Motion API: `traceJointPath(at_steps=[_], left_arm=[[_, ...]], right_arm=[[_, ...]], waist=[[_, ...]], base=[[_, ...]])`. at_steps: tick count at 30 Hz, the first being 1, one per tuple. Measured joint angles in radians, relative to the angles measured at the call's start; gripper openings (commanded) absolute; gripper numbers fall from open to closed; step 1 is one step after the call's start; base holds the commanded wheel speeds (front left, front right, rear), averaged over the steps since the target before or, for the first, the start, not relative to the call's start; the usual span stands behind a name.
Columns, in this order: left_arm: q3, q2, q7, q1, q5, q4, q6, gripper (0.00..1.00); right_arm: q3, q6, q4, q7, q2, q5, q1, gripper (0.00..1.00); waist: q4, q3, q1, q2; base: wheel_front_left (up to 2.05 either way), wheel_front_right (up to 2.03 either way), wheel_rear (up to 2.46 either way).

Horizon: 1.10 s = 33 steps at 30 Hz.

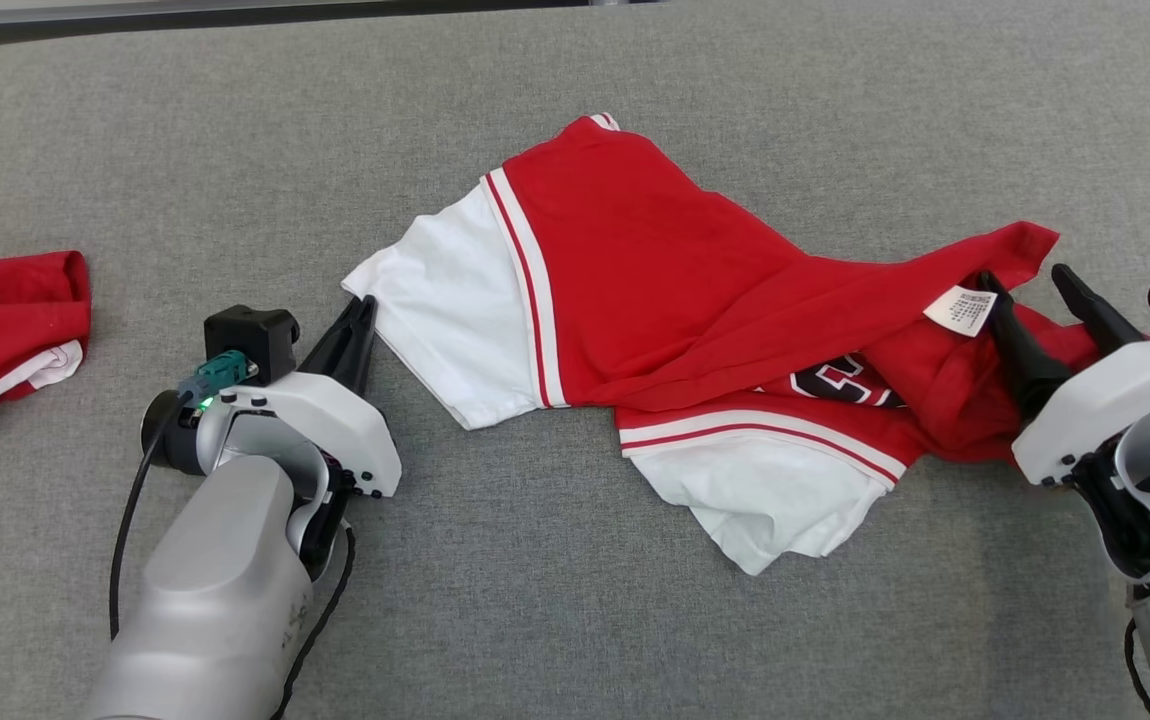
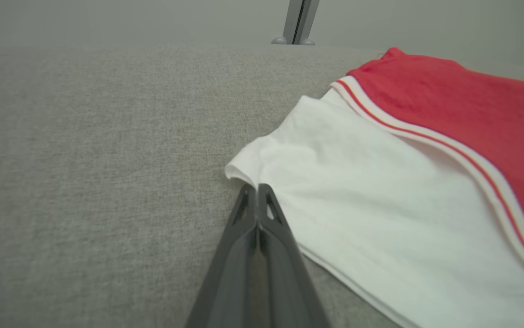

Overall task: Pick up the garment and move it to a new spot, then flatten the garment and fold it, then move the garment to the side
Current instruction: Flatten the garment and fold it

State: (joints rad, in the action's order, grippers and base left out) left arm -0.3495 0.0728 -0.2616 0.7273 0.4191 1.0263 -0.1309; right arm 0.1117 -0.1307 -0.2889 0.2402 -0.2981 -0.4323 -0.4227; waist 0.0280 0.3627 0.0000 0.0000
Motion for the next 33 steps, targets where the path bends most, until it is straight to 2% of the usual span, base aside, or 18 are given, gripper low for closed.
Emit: traceJointPath(at_steps=[1, 2, 4, 5, 11, 18, 26, 32, 33], left_arm=[[-0.002, 0.001, 0.0, 0.002, 0.002, -0.001, 0.0, 0.0], [-0.004, 0.001, 0.0, 0.004, 0.002, -0.003, 0.0, 0.0], [-0.006, 0.002, -0.003, 0.004, 0.004, -0.01, 0.0, 0.0], [-0.005, 0.003, -0.002, 0.004, 0.004, -0.017, 0.0, 0.0], [0.031, 0.016, -0.002, -0.01, -0.003, -0.123, 0.002, 0.0], [0.119, 0.028, -0.002, -0.083, -0.052, -0.392, 0.02, 0.0], [0.196, 0.041, -0.002, -0.155, -0.094, -0.716, 0.03, 0.0], [0.215, 0.067, 0.002, -0.164, -0.12, -0.941, 0.049, 0.0], [0.215, 0.067, 0.002, -0.164, -0.12, -0.941, 0.049, 0.0]], right_arm=[[0.006, 0.0, -0.002, 0.005, -0.003, -0.008, -0.007, 0.98], [0.012, 0.0, -0.006, 0.008, -0.007, -0.016, -0.013, 0.61], [0.027, 0.0, -0.011, 0.015, -0.016, -0.032, -0.022, 0.12], [0.032, 0.0, -0.012, 0.014, -0.019, -0.043, -0.025, 0.0], [0.064, 0.0, -0.003, -0.034, -0.048, -0.091, -0.028, 0.0], [0.048, 0.0, 0.057, -0.18, -0.066, -0.096, 0.01, 0.0], [-0.005, 0.0, 0.203, -0.32, -0.076, -0.052, 0.055, 0.0], [-0.06, 0.0, 0.323, -0.356, -0.108, -0.01, 0.058, 0.0], [-0.06, 0.0, 0.323, -0.356, -0.108, -0.01, 0.058, 0.0]], waist=[[0.001, 0.002, 0.0, 0.0], [0.001, 0.004, 0.0, 0.0], [0.002, 0.006, 0.0, 0.0], [0.003, 0.006, 0.0, 0.0], [0.005, -0.001, 0.0, 0.0], [0.004, -0.028, 0.0, 0.0], [-0.001, -0.095, 0.0, 0.0], [-0.006, -0.155, 0.0, 0.0], [-0.006, -0.155, 0.0, 0.0]], base=[[0.0, 0.0, 0.0], [0.0, 0.0, 0.0], [0.0, 0.0, 0.0], [0.0, 0.0, 0.0], [0.0, 0.0, 0.0], [0.0, 0.0, 0.0], [0.0, 0.0, 0.0], [0.0, 0.0, 0.0], [0.0, 0.0, 0.0]])
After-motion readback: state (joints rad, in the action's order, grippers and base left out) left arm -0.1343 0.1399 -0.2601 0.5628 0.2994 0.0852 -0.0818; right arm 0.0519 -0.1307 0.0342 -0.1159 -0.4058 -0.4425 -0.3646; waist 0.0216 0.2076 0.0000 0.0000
